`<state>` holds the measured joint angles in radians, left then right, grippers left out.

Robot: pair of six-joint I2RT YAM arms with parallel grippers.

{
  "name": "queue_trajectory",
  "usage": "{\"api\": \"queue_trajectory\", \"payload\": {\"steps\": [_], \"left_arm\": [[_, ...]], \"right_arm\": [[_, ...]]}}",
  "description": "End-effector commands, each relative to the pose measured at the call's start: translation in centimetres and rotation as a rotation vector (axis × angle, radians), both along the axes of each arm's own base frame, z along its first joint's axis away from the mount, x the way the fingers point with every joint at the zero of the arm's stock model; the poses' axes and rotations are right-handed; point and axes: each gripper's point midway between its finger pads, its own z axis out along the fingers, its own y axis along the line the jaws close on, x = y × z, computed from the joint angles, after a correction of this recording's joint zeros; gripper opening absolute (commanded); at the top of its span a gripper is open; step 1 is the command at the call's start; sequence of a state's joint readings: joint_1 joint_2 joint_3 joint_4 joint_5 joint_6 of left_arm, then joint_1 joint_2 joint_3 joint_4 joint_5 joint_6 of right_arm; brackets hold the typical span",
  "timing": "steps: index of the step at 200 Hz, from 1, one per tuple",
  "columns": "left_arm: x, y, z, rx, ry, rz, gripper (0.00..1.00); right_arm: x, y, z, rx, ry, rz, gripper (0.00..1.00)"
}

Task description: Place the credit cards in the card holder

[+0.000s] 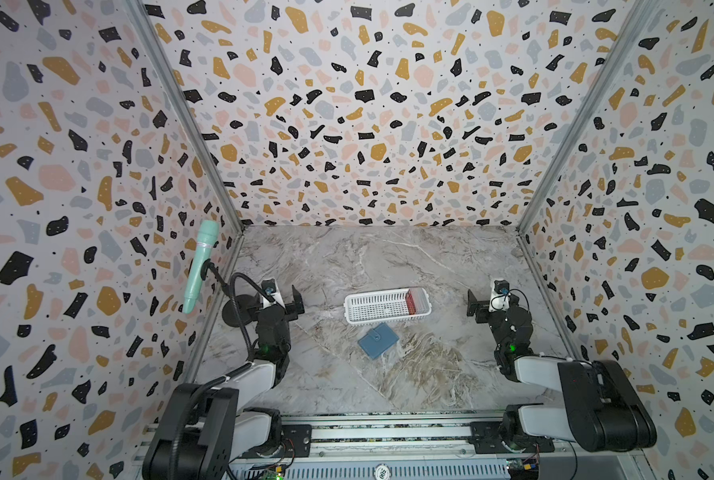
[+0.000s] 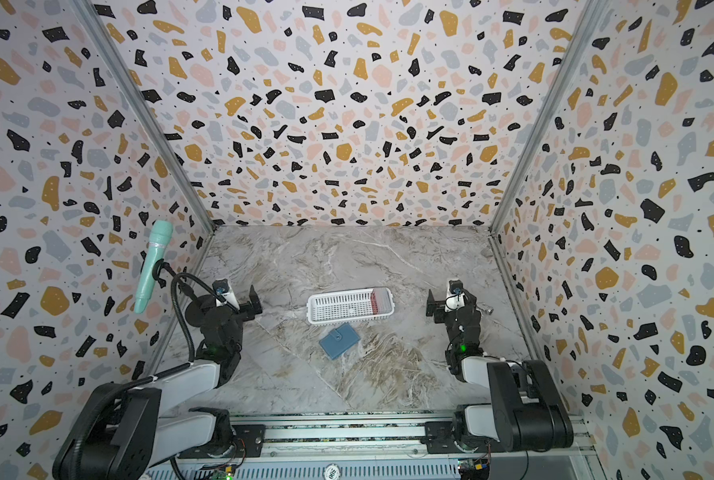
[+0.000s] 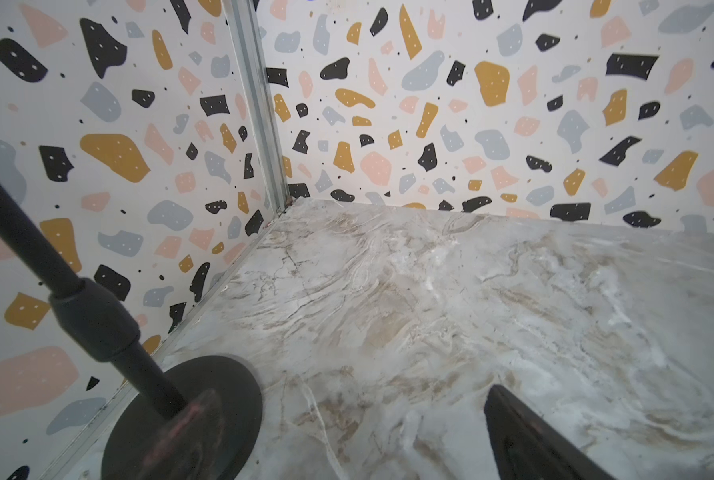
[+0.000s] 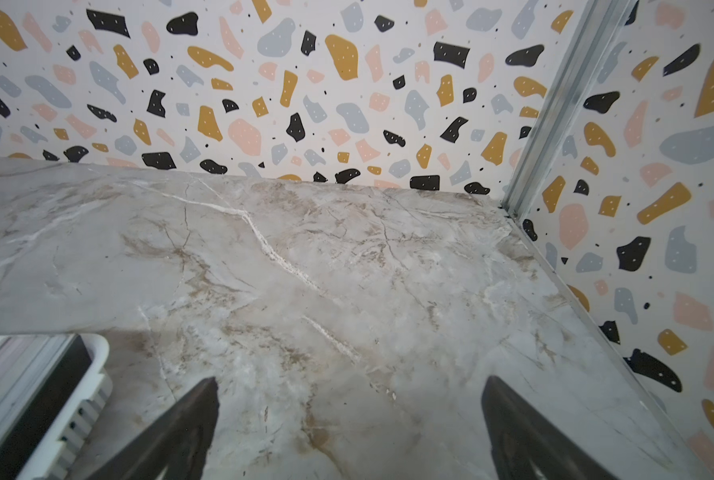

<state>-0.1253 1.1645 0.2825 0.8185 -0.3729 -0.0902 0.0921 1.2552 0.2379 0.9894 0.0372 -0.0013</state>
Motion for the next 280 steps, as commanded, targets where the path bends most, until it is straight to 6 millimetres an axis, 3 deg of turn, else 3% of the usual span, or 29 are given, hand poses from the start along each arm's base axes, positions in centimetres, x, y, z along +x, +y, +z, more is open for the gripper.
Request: {"api": "queue_trajectory", "payload": {"steps": [1, 30, 61, 86, 121, 168, 200, 223, 280], "left_arm": [[0.1, -0.9, 1.6, -0.123, 0.002, -0.027, 1.00], [0.0, -4.2, 2.9, -0.254, 0.030, -0.132, 1.00], [-1.1, -10.7, 3.0, -0.337, 0.108, -0.305, 1.00], [-2.7, -14.9, 2.1, -0.415, 0.186, -0.397, 1.00], [-5.8, -18.8, -1.1, -0.518, 0.307, -0.460, 1.00], [-8.5, -21.0, -4.4, -0.718, 0.408, -0.488, 0.99], [-9.5, -22.5, -6.5, -0.794, 0.496, -0.501, 0.94], [-9.9, -23.6, -7.0, -0.816, 0.524, -0.526, 0.93], [-9.9, -24.0, -7.6, -0.793, 0.552, -0.513, 0.90]], "right_arm": [[-0.4, 1.0, 1.9, 0.054, 0.025, 0.009, 0.99], [-2.1, 3.9, 3.6, 0.173, 0.075, 0.087, 0.99], [-4.7, 6.8, 3.9, 0.295, 0.152, 0.106, 0.99], [-7.3, 10.4, 3.1, 0.332, 0.244, 0.195, 0.99], [-10.3, 15.4, 1.5, 0.378, 0.385, 0.399, 0.99], [-12.2, 20.0, -1.3, 0.404, 0.515, 0.522, 0.86], [-12.2, 22.6, -2.4, 0.410, 0.565, 0.569, 0.68], [-11.7, 23.8, -3.1, 0.419, 0.603, 0.568, 0.63], [-10.5, 26.3, -5.5, 0.417, 0.712, 0.568, 0.57]]}}
